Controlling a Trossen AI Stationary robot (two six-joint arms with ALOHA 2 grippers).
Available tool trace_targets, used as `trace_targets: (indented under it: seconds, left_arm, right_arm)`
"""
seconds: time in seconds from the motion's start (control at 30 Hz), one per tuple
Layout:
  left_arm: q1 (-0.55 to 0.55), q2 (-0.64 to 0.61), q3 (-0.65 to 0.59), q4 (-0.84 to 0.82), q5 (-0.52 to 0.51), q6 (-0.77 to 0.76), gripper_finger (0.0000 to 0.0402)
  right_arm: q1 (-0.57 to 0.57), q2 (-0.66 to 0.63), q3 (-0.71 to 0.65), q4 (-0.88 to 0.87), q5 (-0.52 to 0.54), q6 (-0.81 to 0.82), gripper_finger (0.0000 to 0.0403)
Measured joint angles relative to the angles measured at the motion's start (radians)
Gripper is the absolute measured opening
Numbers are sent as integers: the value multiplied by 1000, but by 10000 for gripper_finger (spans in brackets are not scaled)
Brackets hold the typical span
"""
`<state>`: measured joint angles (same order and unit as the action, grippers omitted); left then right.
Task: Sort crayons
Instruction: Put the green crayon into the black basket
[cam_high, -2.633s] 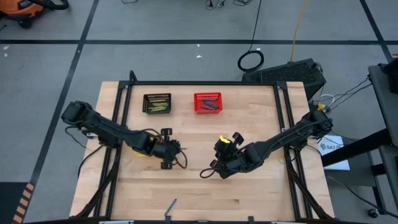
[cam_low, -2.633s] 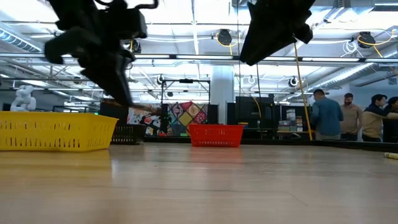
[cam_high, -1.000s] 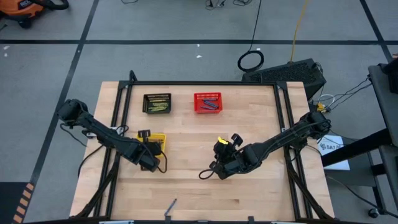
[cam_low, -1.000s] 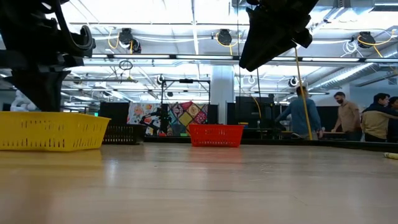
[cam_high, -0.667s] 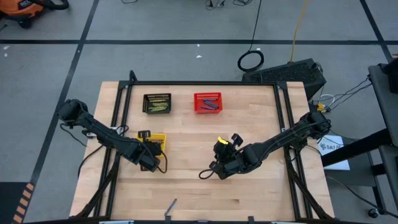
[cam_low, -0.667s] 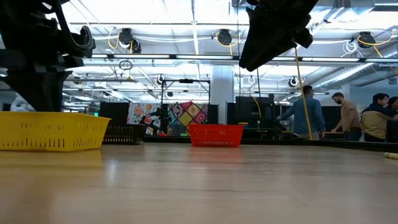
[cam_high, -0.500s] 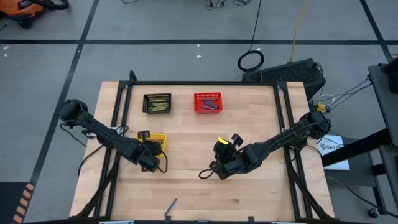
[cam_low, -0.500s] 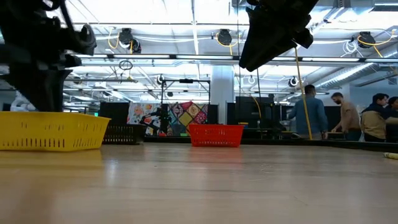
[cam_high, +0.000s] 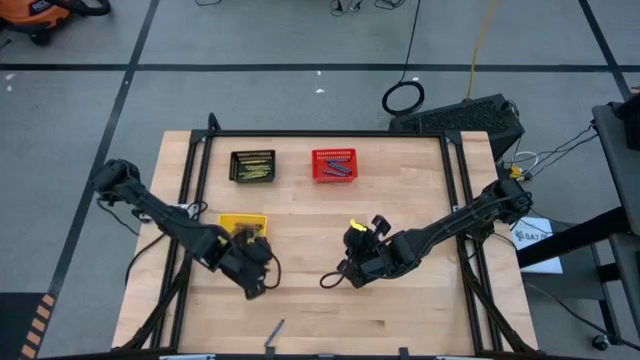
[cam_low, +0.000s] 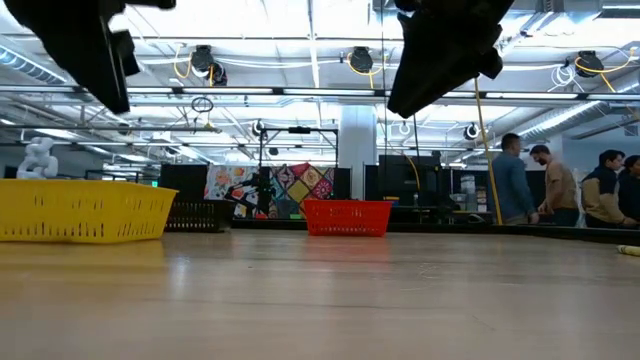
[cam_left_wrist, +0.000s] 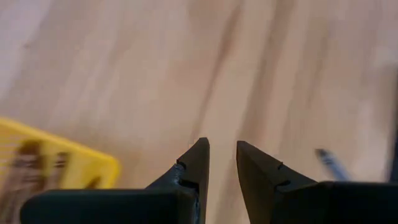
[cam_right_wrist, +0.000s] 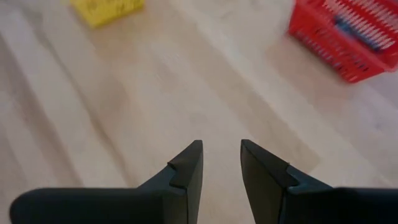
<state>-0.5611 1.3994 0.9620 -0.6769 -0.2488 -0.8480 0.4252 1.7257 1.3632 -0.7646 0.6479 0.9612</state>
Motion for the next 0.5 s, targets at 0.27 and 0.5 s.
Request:
trace_targets:
  seconds: [0.27,0.5]
  left_arm:
    - [-61,0,5,68,13,-78,80]
    - [-137,0,5,80,13,-123,80]
  right_arm:
    - [-36,0,0,-176,-126,81,96]
    - [-29,-5,-1,-589,-165,585,96]
